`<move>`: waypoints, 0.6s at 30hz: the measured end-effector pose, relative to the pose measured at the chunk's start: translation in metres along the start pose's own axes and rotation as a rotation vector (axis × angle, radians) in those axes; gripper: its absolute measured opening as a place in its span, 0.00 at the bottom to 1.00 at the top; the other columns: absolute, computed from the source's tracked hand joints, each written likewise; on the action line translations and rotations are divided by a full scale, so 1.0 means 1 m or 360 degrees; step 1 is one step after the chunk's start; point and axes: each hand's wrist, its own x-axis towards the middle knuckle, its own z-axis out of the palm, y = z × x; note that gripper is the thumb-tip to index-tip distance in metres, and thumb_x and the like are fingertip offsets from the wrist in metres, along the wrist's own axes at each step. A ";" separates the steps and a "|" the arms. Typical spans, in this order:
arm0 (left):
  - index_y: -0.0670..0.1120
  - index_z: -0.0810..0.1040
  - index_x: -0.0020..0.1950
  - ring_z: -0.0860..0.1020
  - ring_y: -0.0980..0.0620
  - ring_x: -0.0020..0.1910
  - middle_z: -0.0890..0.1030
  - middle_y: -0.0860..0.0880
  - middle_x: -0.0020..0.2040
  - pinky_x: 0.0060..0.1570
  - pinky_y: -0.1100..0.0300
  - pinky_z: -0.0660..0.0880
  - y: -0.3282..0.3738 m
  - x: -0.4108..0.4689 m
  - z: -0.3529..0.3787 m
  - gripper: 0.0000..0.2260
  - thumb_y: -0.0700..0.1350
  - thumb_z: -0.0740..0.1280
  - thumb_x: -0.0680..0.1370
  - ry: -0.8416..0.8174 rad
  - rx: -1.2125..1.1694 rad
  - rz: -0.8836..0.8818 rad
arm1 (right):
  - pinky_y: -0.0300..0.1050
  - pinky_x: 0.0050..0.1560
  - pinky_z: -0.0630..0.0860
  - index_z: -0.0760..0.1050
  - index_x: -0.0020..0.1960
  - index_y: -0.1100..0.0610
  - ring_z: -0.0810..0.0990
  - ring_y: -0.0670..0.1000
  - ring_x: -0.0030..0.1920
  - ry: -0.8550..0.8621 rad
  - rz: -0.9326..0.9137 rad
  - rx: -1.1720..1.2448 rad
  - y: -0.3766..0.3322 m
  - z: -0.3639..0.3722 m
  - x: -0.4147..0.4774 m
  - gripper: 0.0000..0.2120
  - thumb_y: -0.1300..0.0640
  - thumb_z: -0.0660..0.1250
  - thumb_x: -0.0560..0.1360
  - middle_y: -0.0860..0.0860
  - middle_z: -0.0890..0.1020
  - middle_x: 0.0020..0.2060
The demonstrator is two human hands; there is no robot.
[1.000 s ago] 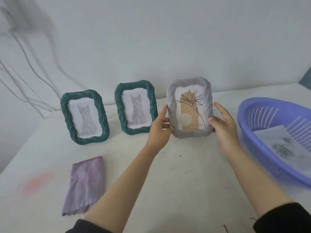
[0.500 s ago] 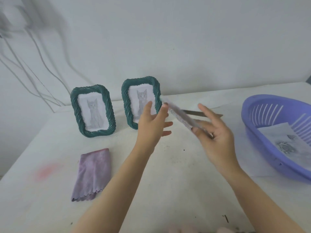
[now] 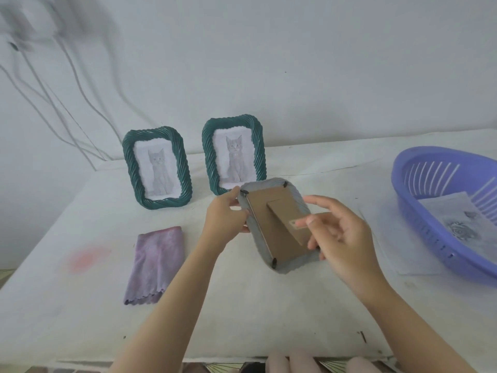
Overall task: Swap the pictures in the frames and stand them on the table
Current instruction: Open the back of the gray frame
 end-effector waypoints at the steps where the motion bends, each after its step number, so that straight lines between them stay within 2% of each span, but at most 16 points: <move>1: 0.47 0.74 0.65 0.80 0.47 0.44 0.79 0.46 0.54 0.33 0.60 0.80 -0.004 0.000 -0.003 0.25 0.29 0.58 0.72 0.0005 0.0020 -0.0016 | 0.33 0.34 0.73 0.77 0.54 0.46 0.77 0.45 0.33 0.0039 0.0021 -0.0109 0.006 -0.001 0.001 0.14 0.63 0.64 0.74 0.45 0.84 0.37; 4: 0.53 0.73 0.62 0.79 0.48 0.42 0.78 0.47 0.54 0.34 0.58 0.81 -0.012 -0.004 -0.011 0.24 0.29 0.59 0.73 0.0021 0.0107 -0.0017 | 0.29 0.39 0.68 0.74 0.56 0.44 0.75 0.43 0.40 0.0005 0.0105 -0.0518 0.028 -0.001 0.004 0.14 0.58 0.66 0.74 0.41 0.81 0.42; 7: 0.46 0.73 0.66 0.78 0.51 0.40 0.78 0.47 0.56 0.30 0.61 0.79 -0.021 -0.004 -0.017 0.23 0.29 0.60 0.73 0.0019 0.0218 -0.0015 | 0.36 0.46 0.67 0.69 0.65 0.47 0.75 0.46 0.47 -0.0142 0.0277 -0.0672 0.050 0.002 0.003 0.20 0.55 0.66 0.74 0.45 0.78 0.51; 9: 0.43 0.74 0.65 0.79 0.48 0.44 0.78 0.47 0.59 0.29 0.63 0.78 -0.029 -0.003 -0.020 0.22 0.30 0.62 0.73 0.0058 0.0274 -0.0025 | 0.33 0.44 0.68 0.69 0.66 0.48 0.76 0.46 0.45 -0.0151 0.0287 -0.0649 0.056 0.006 0.001 0.21 0.57 0.67 0.74 0.46 0.79 0.50; 11: 0.42 0.71 0.67 0.80 0.46 0.48 0.78 0.46 0.60 0.35 0.59 0.80 -0.035 -0.003 -0.022 0.23 0.31 0.65 0.72 0.0096 0.0289 -0.0057 | 0.26 0.40 0.69 0.70 0.65 0.49 0.76 0.42 0.43 -0.0142 0.0270 -0.0618 0.059 0.010 -0.001 0.21 0.60 0.67 0.73 0.45 0.79 0.45; 13: 0.42 0.70 0.68 0.80 0.48 0.45 0.80 0.46 0.56 0.49 0.53 0.79 -0.043 -0.002 -0.024 0.24 0.32 0.66 0.72 0.0115 0.0339 -0.0050 | 0.23 0.40 0.68 0.71 0.64 0.50 0.77 0.41 0.42 -0.0131 0.0263 -0.0595 0.060 0.013 -0.002 0.21 0.62 0.66 0.73 0.43 0.79 0.42; 14: 0.42 0.71 0.68 0.80 0.48 0.46 0.81 0.46 0.53 0.53 0.53 0.76 -0.047 -0.002 -0.024 0.24 0.32 0.66 0.72 0.0129 0.0374 -0.0034 | 0.23 0.40 0.68 0.71 0.64 0.50 0.77 0.41 0.42 -0.0121 0.0261 -0.0587 0.060 0.015 -0.003 0.21 0.62 0.66 0.73 0.43 0.79 0.41; 16: 0.43 0.72 0.67 0.79 0.50 0.50 0.81 0.46 0.51 0.56 0.58 0.73 -0.052 -0.003 -0.024 0.22 0.33 0.66 0.73 0.0170 0.0436 0.0006 | 0.25 0.40 0.69 0.71 0.64 0.50 0.77 0.42 0.42 -0.0116 0.0252 -0.0587 0.060 0.017 -0.005 0.21 0.62 0.67 0.73 0.42 0.79 0.41; 18: 0.45 0.71 0.67 0.77 0.52 0.49 0.80 0.45 0.55 0.54 0.62 0.71 -0.055 -0.006 -0.024 0.22 0.34 0.66 0.74 0.0195 0.0498 0.0071 | 0.27 0.41 0.68 0.70 0.64 0.50 0.77 0.43 0.42 -0.0132 0.0232 -0.0601 0.060 0.020 -0.007 0.21 0.61 0.67 0.73 0.42 0.79 0.40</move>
